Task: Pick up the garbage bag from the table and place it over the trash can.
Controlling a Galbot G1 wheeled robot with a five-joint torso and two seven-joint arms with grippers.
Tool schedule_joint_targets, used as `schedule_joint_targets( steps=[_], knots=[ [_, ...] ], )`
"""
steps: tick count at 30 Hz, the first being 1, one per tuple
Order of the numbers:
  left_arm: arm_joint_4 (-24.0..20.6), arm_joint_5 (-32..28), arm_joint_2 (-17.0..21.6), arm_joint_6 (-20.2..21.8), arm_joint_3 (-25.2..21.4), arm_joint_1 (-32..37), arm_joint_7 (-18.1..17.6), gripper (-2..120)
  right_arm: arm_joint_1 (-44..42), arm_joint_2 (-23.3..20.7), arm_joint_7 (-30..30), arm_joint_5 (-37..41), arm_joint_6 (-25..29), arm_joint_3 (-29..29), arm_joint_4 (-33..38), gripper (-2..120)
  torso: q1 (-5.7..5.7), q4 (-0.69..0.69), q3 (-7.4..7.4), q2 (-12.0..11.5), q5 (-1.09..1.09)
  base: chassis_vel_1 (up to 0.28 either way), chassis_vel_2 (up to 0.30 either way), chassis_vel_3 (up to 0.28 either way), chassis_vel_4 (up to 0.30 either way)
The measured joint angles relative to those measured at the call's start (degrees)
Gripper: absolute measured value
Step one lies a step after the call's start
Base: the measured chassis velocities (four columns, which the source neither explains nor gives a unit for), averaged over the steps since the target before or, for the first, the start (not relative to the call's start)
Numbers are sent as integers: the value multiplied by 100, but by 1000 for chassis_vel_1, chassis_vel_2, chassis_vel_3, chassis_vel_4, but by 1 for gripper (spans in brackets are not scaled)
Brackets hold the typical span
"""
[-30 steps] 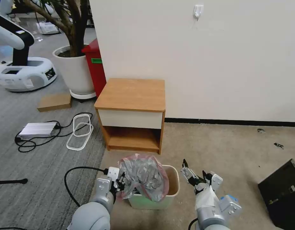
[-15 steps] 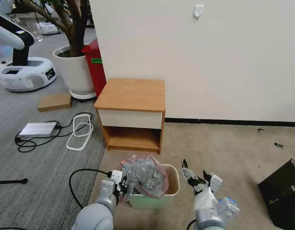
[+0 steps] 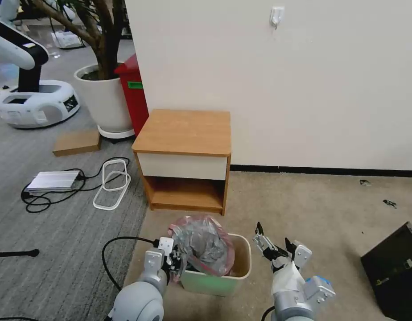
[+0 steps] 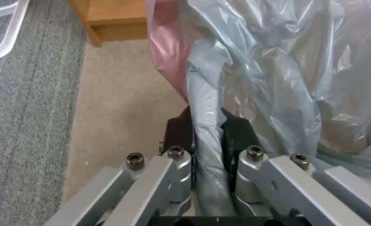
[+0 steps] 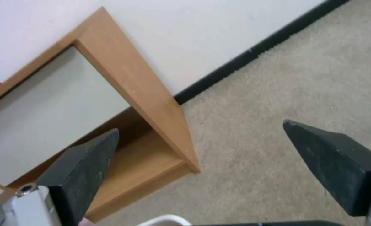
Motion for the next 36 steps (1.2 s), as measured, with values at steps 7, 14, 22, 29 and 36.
schedule_joint_targets(
  steps=[7, 14, 22, 29, 36],
  knots=[
    [-255, -637, -33, -755, -455, 184, 399, 9, 43, -155, -385, 97, -339, -346, 384, 100, 0, -1, 0, 0, -2, 0, 0, 0, 0],
    [-755, -1130, -47, -1121, -1027, 304, 829, 9, 437, -458, -744, 230, -1081, -1057, 623, 100, 0, 0, 1, 0, -2, 0, 0, 0, 0],
    [-1099, -1053, 131, -1435, -1224, 402, 1173, 9, 866, -529, -737, 596, -1187, -1090, 620, 100, 0, 0, 1, -2, -1, 0, 0, 0, 0],
    [-1235, -785, 147, -1611, -1337, 628, 1527, 9, 1124, -501, -742, 823, -1186, -980, 484, 93, 0, 0, 0, -2, 0, 0, 0, 0, 0],
    [-1241, -749, 94, -1610, -1368, 646, 1529, 9, 1066, -469, -816, 780, -1090, -973, 475, 71, 0, 0, 1, -2, -1, 0, 0, 0, 0]
  ],
)
